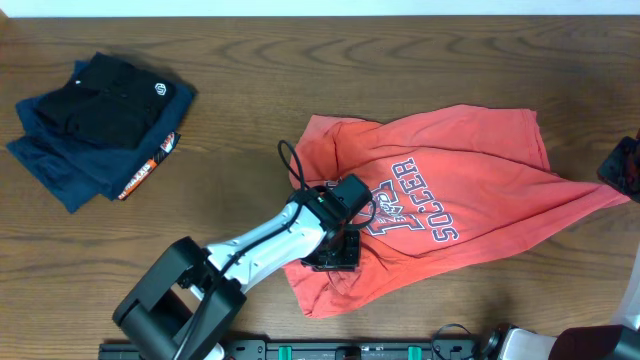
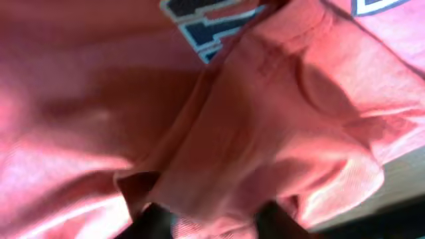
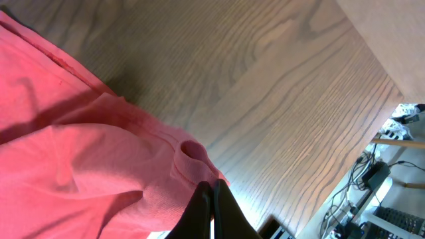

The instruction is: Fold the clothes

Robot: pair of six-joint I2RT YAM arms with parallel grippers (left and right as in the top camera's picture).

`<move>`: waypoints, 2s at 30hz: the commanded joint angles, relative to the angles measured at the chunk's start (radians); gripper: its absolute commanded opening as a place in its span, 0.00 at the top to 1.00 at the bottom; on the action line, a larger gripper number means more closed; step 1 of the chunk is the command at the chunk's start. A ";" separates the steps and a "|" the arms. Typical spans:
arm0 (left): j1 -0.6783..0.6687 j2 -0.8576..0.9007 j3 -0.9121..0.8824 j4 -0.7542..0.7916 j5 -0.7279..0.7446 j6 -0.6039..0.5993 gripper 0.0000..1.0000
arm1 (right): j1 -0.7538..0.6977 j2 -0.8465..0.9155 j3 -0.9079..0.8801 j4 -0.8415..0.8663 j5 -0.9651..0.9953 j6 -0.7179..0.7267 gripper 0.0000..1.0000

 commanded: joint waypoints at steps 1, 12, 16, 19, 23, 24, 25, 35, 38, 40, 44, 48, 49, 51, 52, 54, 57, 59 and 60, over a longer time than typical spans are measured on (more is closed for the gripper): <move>0.003 -0.003 0.003 0.004 0.006 0.027 0.93 | -0.009 -0.008 0.022 0.000 0.010 -0.002 0.98; 0.184 -0.208 0.299 -0.234 -0.138 0.382 0.94 | -0.009 -0.008 0.022 -0.010 -0.058 -0.007 0.99; 0.333 -0.277 0.481 -0.320 -0.137 0.451 0.94 | -0.013 -0.022 0.022 -0.023 -0.081 -0.005 0.99; 0.413 -0.317 0.578 -0.352 -0.137 0.484 0.94 | -0.020 -0.052 0.029 -0.022 -0.127 -0.005 0.99; 0.446 -0.377 0.637 -0.389 -0.137 0.520 0.94 | -0.024 -0.111 0.062 -0.023 -0.147 -0.018 0.99; 0.446 -0.392 0.644 -0.402 -0.137 0.532 0.94 | -0.024 -0.126 0.072 -0.026 -0.147 -0.027 0.99; 0.446 -0.413 0.649 -0.416 -0.137 0.542 0.94 | -0.024 -0.143 0.085 -0.034 -0.146 -0.036 0.99; 0.446 -0.642 0.653 -0.431 -0.341 0.566 0.94 | -0.024 -0.274 0.259 -0.105 -0.234 -0.113 0.99; 0.446 -0.619 0.653 -0.389 -0.343 0.570 0.94 | -0.023 -0.266 0.280 -0.105 -0.328 -0.164 0.99; 0.446 -0.570 0.653 -0.370 -0.343 0.570 0.94 | -0.022 -0.242 0.280 -0.109 -0.351 -0.164 0.99; 0.446 -0.391 0.653 -0.300 -0.342 0.621 0.94 | -0.021 -0.126 0.279 -0.094 -0.388 -0.163 0.99; 0.471 -0.190 0.653 -0.148 -0.344 0.708 0.94 | 0.000 0.041 0.279 0.021 -0.413 -0.163 0.99; 0.489 -0.126 0.653 -0.059 -0.344 0.727 0.94 | 0.010 0.088 0.279 0.082 -0.426 -0.163 0.99; 0.523 -0.045 0.654 0.108 -0.359 0.732 0.94 | 0.027 0.167 0.280 0.207 -0.451 -0.161 0.99; 0.541 -0.013 0.657 0.198 -0.362 0.734 0.94 | 0.033 0.195 0.282 0.265 -0.454 -0.153 0.99; 0.575 0.031 0.671 0.373 -0.362 0.734 0.94 | 0.036 0.233 0.293 0.374 -0.454 -0.124 0.99; 0.617 0.046 0.744 0.569 -0.361 0.716 0.94 | 0.031 0.243 0.398 0.467 -0.454 -0.116 0.99; 0.632 0.039 0.849 0.607 -0.349 0.708 0.94 | 0.017 0.241 0.526 0.459 -0.454 -0.088 0.99; 0.640 0.036 0.912 0.601 -0.316 0.719 0.94 | 0.006 0.241 0.591 0.452 -0.453 -0.075 0.99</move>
